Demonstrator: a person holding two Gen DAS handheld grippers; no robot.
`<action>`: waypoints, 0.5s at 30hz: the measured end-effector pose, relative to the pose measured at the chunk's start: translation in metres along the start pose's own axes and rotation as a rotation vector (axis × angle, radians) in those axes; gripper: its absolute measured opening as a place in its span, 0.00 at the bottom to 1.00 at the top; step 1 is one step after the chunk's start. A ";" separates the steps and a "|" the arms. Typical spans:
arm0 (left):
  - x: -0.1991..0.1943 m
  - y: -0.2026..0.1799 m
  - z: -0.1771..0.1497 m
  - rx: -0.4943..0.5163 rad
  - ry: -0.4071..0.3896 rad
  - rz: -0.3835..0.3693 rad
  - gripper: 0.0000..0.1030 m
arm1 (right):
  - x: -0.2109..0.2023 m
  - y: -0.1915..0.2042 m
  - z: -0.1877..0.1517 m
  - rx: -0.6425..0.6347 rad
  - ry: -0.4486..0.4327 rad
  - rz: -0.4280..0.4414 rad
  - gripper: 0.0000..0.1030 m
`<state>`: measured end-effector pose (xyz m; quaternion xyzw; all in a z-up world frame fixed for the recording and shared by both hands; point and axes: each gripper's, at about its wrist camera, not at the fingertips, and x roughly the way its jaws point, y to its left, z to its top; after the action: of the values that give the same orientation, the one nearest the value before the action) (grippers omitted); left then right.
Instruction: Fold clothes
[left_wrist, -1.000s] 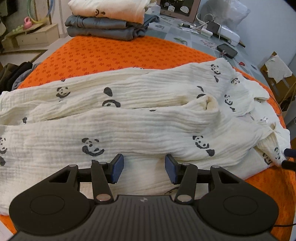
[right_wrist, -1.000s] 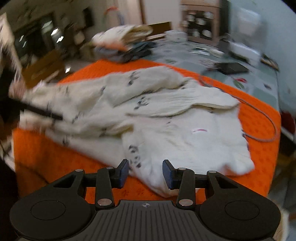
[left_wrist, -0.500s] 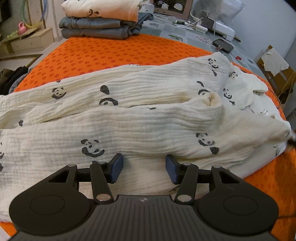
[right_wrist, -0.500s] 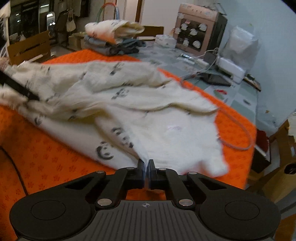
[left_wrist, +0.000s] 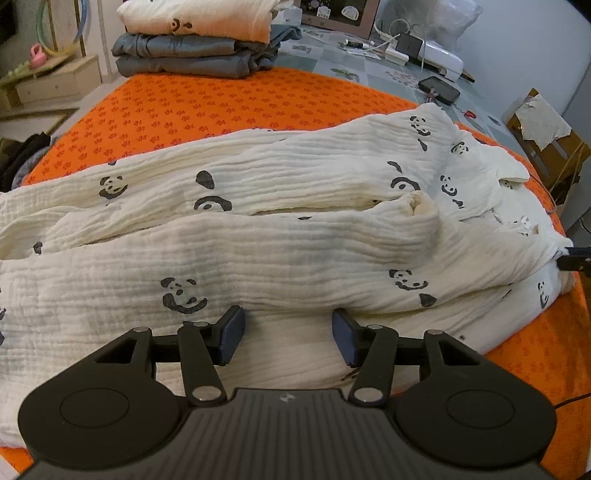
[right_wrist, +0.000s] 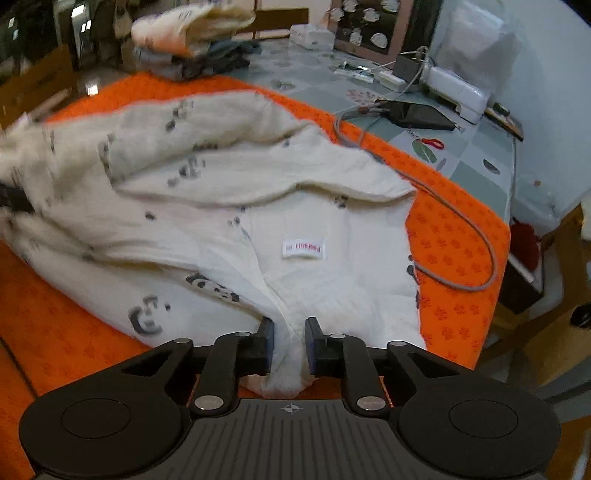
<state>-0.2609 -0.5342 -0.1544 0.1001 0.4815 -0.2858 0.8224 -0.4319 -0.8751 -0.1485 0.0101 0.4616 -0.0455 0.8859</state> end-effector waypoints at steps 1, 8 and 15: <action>-0.004 0.000 0.003 -0.008 0.001 -0.013 0.57 | -0.007 -0.004 0.003 0.023 -0.010 0.025 0.22; -0.036 -0.010 0.030 -0.020 -0.096 -0.094 0.58 | -0.047 -0.027 0.029 0.100 -0.071 0.117 0.30; -0.012 -0.016 0.056 -0.076 -0.083 -0.116 0.57 | -0.034 -0.029 0.070 0.050 -0.127 0.138 0.30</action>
<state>-0.2328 -0.5675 -0.1135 0.0289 0.4625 -0.3183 0.8270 -0.3967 -0.9062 -0.0797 0.0608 0.4013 0.0037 0.9139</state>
